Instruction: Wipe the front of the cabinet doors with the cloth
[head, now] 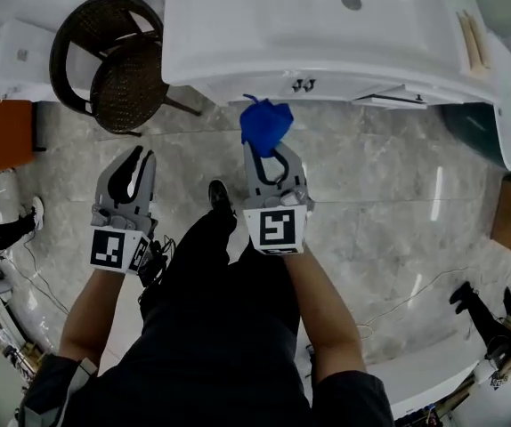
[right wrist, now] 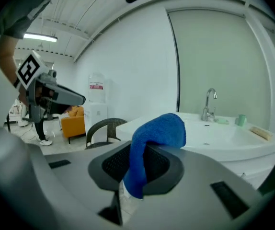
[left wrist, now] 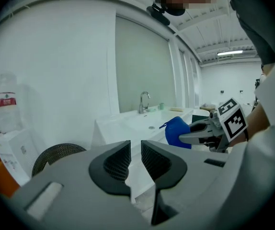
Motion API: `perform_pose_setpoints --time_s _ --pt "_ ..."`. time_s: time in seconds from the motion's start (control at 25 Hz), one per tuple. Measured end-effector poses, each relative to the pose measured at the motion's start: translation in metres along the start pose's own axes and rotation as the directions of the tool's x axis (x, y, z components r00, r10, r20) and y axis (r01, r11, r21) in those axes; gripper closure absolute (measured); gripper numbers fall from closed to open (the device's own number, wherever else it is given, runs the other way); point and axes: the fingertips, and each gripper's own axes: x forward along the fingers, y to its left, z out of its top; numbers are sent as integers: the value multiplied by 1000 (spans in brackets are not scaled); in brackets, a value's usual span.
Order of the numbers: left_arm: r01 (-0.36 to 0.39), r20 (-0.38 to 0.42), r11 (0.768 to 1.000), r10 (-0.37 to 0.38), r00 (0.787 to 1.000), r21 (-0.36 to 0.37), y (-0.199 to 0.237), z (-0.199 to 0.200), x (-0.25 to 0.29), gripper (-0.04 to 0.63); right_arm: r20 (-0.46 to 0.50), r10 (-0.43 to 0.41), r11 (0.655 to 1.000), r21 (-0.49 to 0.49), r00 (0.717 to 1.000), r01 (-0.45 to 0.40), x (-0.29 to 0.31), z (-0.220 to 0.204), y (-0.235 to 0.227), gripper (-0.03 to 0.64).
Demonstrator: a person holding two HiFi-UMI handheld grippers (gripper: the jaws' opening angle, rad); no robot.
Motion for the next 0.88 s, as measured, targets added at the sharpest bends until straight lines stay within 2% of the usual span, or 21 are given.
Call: perform_pose_setpoints --time_s 0.12,0.2,0.36,0.52,0.64,0.72,0.88 --pt "-1 -55 1000 1 999 -4 -12 -21 25 526 28 15 1000 -9 1000 -15 45 -35 -7 558" --pt "-1 -79 1000 0 997 -11 -20 -34 36 526 11 31 999 -12 999 -31 75 -55 -7 558" --pt "12 -113 999 -16 993 -35 -28 -73 52 526 25 92 992 -89 995 -90 128 -76 15 558" --pt "65 -173 997 -73 982 -51 -26 -130 75 526 31 200 949 -255 979 -186 179 -107 59 558" --pt "105 -220 993 -113 969 -48 -22 -165 81 526 21 249 915 -331 968 -229 209 -131 92 558" --pt "117 -253 991 -128 959 -60 -19 -183 84 526 23 241 920 -323 970 -221 229 -144 97 560" --pt "129 -280 988 -148 949 -83 -26 -202 95 526 7 166 973 -166 986 -162 256 -165 59 559"
